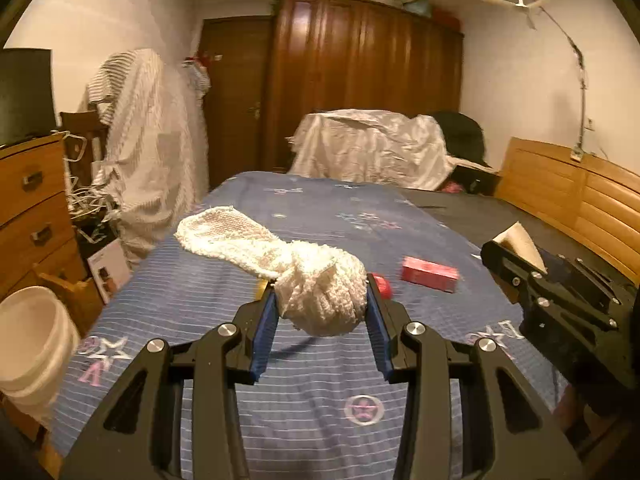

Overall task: Collect trash
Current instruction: 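Carry the white cloth and beige sponge over the white bucket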

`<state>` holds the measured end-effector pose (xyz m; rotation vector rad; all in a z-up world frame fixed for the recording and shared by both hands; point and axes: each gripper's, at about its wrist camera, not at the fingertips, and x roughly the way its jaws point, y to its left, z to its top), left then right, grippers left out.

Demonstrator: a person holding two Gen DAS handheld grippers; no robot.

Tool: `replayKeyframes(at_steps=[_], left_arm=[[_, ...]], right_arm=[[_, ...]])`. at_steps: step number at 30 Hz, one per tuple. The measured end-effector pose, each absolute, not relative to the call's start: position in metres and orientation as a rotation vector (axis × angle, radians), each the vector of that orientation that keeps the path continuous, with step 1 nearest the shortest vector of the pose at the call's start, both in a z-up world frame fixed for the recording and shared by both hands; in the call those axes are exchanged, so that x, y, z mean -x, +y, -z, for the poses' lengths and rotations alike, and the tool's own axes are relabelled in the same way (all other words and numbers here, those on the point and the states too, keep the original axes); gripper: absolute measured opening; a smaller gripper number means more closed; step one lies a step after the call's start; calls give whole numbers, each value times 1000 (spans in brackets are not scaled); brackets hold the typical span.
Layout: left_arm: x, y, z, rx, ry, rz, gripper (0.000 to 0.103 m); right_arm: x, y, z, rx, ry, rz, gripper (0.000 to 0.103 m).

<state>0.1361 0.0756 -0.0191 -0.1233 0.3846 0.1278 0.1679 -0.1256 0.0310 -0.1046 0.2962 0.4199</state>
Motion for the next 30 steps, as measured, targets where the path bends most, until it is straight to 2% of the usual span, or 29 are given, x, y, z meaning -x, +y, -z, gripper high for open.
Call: replayKeyframes(at_steps=[11, 30], left_arm=[[-104, 168, 6, 150, 389, -298, 39], [-48, 278, -1, 213, 395, -478, 39]], right_arm=[[-174, -4, -48, 155, 332, -596, 40], [-154, 198, -61, 242, 400, -843, 40]])
